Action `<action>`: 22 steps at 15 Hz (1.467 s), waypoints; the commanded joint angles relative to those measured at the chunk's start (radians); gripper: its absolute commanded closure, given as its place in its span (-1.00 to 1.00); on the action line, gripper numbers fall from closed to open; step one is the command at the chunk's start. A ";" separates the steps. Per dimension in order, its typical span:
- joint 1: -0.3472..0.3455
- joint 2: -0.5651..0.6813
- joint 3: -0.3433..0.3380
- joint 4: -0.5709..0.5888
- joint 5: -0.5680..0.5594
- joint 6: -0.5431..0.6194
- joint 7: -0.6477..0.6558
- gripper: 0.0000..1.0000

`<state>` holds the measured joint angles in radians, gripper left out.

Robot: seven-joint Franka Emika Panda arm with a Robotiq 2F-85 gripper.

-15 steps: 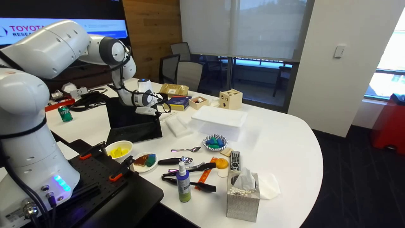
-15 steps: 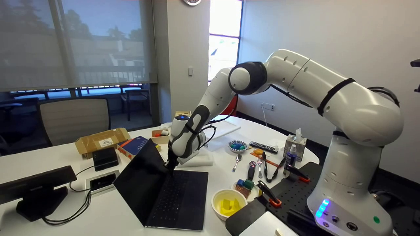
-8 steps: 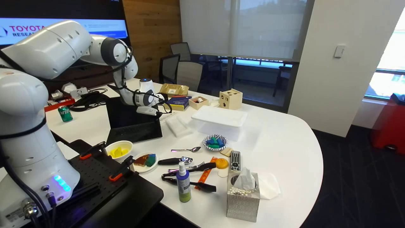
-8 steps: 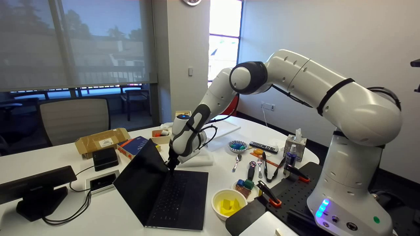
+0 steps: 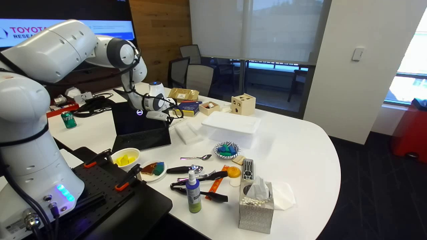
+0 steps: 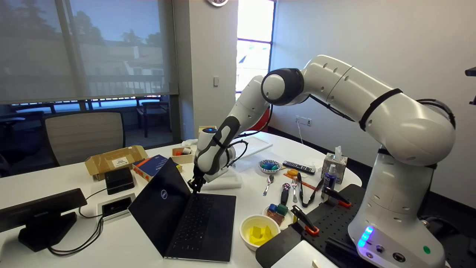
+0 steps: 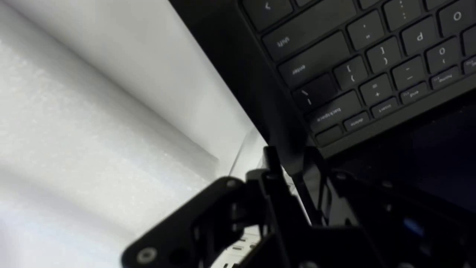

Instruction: Turn on the laptop.

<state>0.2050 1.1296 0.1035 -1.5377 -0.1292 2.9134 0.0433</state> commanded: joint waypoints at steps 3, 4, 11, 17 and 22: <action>-0.003 -0.151 0.000 -0.147 0.010 -0.035 -0.040 -0.42; -0.005 -0.173 0.002 -0.168 0.009 -0.047 -0.048 -0.55; 0.015 -0.351 -0.032 -0.308 -0.024 -0.270 -0.061 -1.00; 0.015 -0.471 -0.032 -0.429 -0.061 -0.263 -0.092 -1.00; 0.002 -0.517 -0.024 -0.473 -0.059 -0.262 -0.101 -1.00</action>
<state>0.2179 0.6749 0.0775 -1.9529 -0.1824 2.6651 -0.0368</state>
